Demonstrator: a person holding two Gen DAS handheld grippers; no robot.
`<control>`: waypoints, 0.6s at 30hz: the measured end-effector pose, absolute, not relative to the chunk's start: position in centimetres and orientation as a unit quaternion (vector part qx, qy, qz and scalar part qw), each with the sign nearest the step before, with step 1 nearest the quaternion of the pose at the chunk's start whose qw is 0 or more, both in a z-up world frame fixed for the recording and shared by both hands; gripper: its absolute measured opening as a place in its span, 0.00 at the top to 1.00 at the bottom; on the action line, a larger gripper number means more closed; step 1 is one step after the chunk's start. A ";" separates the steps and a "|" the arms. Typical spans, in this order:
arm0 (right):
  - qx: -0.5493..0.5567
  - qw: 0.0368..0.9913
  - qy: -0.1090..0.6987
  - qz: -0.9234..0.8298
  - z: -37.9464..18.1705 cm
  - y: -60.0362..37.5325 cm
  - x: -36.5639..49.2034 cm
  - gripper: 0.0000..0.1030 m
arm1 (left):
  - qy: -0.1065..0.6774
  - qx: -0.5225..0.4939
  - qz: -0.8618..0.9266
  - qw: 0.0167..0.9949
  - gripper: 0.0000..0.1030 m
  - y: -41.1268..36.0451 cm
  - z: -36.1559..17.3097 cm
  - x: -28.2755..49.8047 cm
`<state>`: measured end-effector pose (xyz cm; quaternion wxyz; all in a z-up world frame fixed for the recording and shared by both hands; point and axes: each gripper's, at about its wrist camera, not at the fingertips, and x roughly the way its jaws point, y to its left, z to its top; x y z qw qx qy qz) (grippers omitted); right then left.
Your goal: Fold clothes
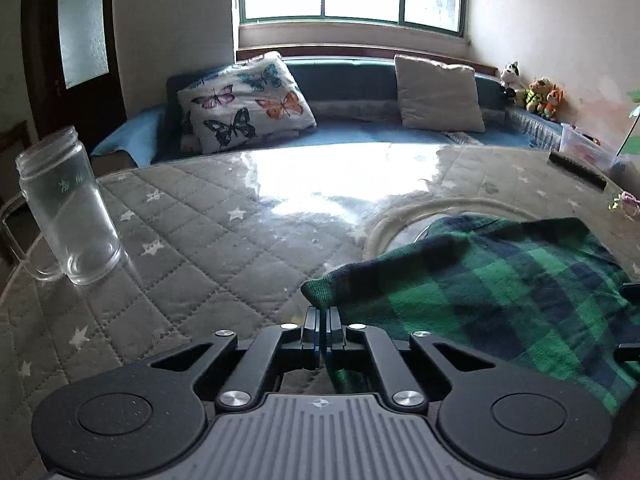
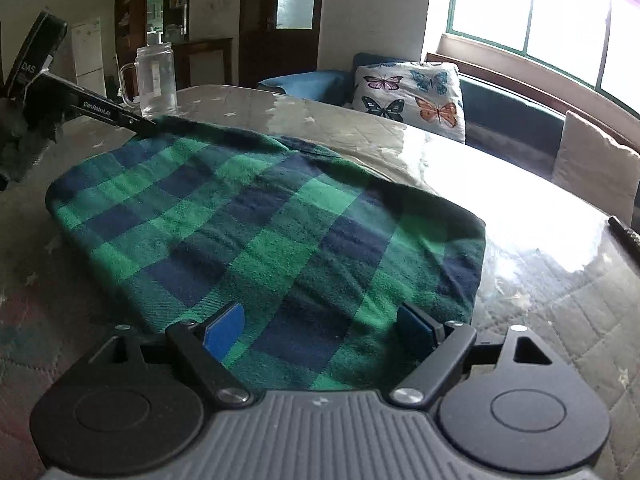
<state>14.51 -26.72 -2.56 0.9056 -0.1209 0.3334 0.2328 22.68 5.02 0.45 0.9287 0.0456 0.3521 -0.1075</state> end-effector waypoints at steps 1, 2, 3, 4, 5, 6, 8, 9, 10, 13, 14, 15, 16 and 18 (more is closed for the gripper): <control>-0.121 0.905 0.334 0.233 -2.6 -26.7 14.5 0.16 | 0.359 0.048 -0.107 0.926 0.97 5.0 0.1 22.9; -0.121 0.905 0.334 0.233 -2.6 -26.7 14.5 0.16 | 0.364 0.049 -0.107 0.924 0.97 4.9 -0.3 23.2; -0.121 0.905 0.334 0.234 -2.6 -26.8 14.5 0.16 | 0.368 0.047 -0.105 0.923 0.94 4.9 -0.5 23.3; -0.121 0.904 0.336 0.235 -2.5 -26.8 14.4 0.16 | 0.370 0.040 -0.102 0.923 0.92 5.1 -0.7 23.4; -0.121 0.903 0.337 0.236 -2.4 -26.8 14.4 0.16 | 0.371 0.033 -0.100 0.923 0.92 5.2 -0.7 23.4; -0.114 0.903 0.340 0.239 -2.0 -27.1 14.6 0.17 | 0.369 0.031 -0.098 0.924 0.90 5.3 -0.6 23.3; -0.099 0.901 0.345 0.244 -1.3 -27.6 15.1 0.17 | 0.359 0.037 -0.088 0.928 0.88 5.2 0.1 22.9; -0.088 0.902 0.346 0.244 -0.9 -27.8 15.6 0.17 | 0.354 0.042 -0.083 0.931 0.80 5.1 0.5 22.8; -0.076 0.902 0.347 0.245 -0.4 -28.1 16.1 0.17 | 0.348 0.046 -0.078 0.933 0.73 5.0 0.9 22.6; -0.049 0.906 0.349 0.235 0.4 -28.9 18.4 0.22 | 0.335 0.041 -0.086 0.937 0.72 4.5 1.8 22.6; -0.043 0.907 0.351 0.229 0.4 -29.1 19.4 0.24 | 0.332 0.040 -0.095 0.938 0.72 4.2 2.0 22.7; -0.038 0.907 0.353 0.224 0.4 -29.3 20.2 0.25 | 0.330 0.041 -0.105 0.937 0.72 3.7 2.1 22.9; -0.027 0.908 0.359 0.214 0.4 -29.7 21.5 0.28 | 0.331 0.042 -0.114 0.936 0.72 3.2 2.1 23.0; -0.005 0.907 0.368 0.204 0.2 -30.2 23.5 0.37 | 0.335 0.041 -0.128 0.933 0.72 2.1 1.9 23.7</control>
